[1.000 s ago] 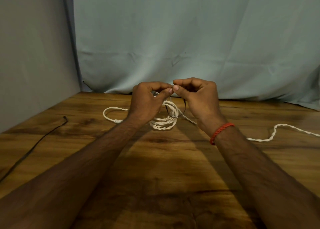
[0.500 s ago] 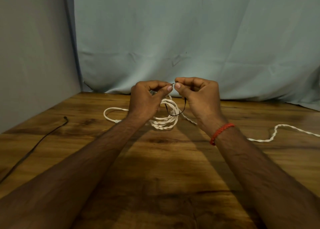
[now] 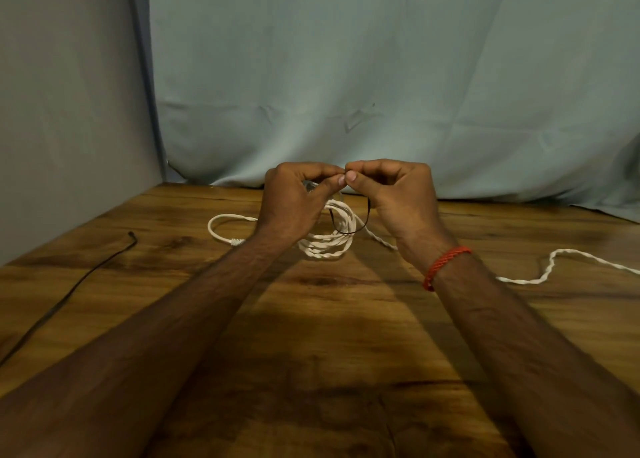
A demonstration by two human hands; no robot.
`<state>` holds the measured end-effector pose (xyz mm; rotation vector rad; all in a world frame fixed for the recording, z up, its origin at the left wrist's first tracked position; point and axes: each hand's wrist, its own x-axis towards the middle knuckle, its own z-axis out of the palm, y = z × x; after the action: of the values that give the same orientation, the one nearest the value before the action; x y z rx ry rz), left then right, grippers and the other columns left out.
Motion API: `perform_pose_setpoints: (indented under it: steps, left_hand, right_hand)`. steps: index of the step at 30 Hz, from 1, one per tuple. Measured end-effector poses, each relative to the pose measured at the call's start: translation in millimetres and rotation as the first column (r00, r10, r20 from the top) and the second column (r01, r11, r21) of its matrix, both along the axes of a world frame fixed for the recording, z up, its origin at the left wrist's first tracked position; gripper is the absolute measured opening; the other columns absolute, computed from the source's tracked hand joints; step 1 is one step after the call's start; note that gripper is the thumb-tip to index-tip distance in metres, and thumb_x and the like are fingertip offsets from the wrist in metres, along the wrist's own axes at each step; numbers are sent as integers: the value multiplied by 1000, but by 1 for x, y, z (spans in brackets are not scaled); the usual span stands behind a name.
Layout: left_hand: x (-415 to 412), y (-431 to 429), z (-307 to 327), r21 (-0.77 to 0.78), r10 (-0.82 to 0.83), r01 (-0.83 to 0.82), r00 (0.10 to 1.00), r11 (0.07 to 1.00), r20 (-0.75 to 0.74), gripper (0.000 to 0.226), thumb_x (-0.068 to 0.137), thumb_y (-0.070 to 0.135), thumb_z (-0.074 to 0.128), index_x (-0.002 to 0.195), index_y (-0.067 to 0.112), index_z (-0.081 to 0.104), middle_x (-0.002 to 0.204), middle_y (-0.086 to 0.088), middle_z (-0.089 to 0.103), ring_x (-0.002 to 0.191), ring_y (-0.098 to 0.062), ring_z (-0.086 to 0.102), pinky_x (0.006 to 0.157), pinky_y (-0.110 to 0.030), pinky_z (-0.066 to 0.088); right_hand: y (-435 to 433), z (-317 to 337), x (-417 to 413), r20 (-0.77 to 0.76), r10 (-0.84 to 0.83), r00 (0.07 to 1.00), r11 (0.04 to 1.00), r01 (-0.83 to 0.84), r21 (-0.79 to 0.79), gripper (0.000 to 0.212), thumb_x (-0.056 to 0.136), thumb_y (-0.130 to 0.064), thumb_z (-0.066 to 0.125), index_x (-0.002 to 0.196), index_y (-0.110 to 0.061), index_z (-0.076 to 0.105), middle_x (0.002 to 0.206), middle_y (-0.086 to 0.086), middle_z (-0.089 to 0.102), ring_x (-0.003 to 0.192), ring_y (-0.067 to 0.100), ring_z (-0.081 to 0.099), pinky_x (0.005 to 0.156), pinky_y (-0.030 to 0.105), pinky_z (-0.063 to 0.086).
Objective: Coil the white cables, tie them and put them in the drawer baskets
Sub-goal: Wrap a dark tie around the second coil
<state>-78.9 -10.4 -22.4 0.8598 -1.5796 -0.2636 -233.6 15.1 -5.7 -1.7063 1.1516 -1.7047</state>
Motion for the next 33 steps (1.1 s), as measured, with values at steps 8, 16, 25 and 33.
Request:
perform_pose_setpoints:
  steps: [8, 16, 25, 33]
  left_hand:
    - [1, 2, 0, -2, 7, -7, 1000, 1000, -8, 13, 86, 24, 78, 98, 18, 81, 81, 16, 74, 70, 6, 67, 66, -20, 52]
    - [-1, 3, -1, -6, -22, 22, 1000, 1000, -22, 10, 88, 23, 77, 96, 20, 81, 75, 20, 71, 55, 9, 60, 54, -11, 43]
    - [0, 3, 0, 15, -23, 23, 999, 1000, -22, 11, 88, 24, 76, 98, 20, 80, 76, 18, 71, 56, 8, 62, 53, -11, 44]
    - [-4, 8, -1, 21, -85, 85, 996, 996, 9, 11, 90, 20, 75, 97, 14, 80, 71, 15, 70, 49, 8, 58, 50, -8, 39]
  right_hand:
    - [0, 2, 0, 20, -22, 1000, 998, 23, -60, 15, 83, -16, 81, 98, -16, 80, 90, -3, 78, 90, 7, 74, 87, 32, 60]
    - [0, 1, 0, 9, -15, 1000, 1000, 15, -17, 13, 83, -15, 81, 97, -18, 79, 90, -3, 79, 90, 7, 74, 89, 33, 60]
    - [9, 5, 2, 313, 204, 928, 959, -253, 126, 27, 83, 0, 75, 110, 4, 73, 84, 4, 74, 66, 0, 69, 59, 12, 50]
    - [9, 6, 4, 466, 209, 860, 890, -365, 275, 19, 82, -7, 78, 100, -12, 76, 79, -1, 69, 61, 3, 51, 60, 17, 43]
